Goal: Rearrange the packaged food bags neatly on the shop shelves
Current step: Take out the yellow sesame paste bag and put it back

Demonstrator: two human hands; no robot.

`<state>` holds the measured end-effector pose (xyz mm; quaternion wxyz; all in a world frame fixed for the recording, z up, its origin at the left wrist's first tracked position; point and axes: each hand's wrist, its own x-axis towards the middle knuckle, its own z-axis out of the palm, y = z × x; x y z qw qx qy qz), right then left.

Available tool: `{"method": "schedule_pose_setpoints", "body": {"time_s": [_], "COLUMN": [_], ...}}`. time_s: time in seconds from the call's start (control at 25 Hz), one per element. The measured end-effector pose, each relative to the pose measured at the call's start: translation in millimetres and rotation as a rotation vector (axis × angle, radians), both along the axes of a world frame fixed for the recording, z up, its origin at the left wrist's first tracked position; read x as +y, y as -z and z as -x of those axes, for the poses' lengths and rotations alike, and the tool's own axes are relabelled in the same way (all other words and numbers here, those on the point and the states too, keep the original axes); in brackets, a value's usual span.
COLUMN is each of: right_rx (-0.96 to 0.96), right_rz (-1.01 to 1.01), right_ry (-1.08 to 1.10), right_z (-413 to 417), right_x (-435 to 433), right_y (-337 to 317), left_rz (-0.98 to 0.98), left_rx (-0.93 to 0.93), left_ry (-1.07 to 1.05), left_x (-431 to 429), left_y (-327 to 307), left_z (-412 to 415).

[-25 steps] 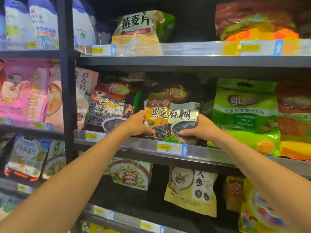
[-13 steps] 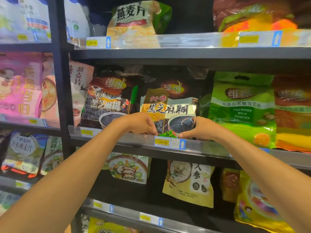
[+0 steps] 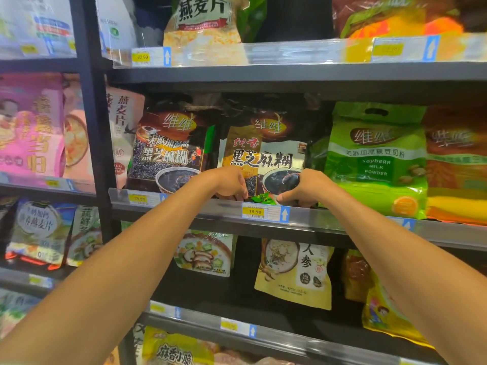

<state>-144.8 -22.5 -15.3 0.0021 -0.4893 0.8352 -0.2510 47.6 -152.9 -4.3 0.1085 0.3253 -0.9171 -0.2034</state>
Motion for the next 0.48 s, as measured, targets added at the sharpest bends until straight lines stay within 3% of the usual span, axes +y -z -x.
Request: {"method": "schedule_pose_setpoints", "body": {"time_s": [0.24, 0.32, 0.48], "right_rx": [-0.16, -0.194, -0.075], "right_rz": [0.074, 0.12, 0.218], "right_ry": [-0.021, -0.032, 0.005], "right_z": [-5.6, -7.3, -24.2], "right_x": [15.4, 25.2, 51.4], "right_y": [-3.3, -2.9, 2.6], "left_rz": [0.154, 0.193, 0.266], "left_rx": [-0.11, -0.077, 0.072], "left_ry": [-0.003, -0.028, -0.051], "left_x": [27.2, 37.8, 57.8], "left_y": [-7.0, -6.6, 12.6], "left_z": [-15.5, -21.3, -38.3]}}
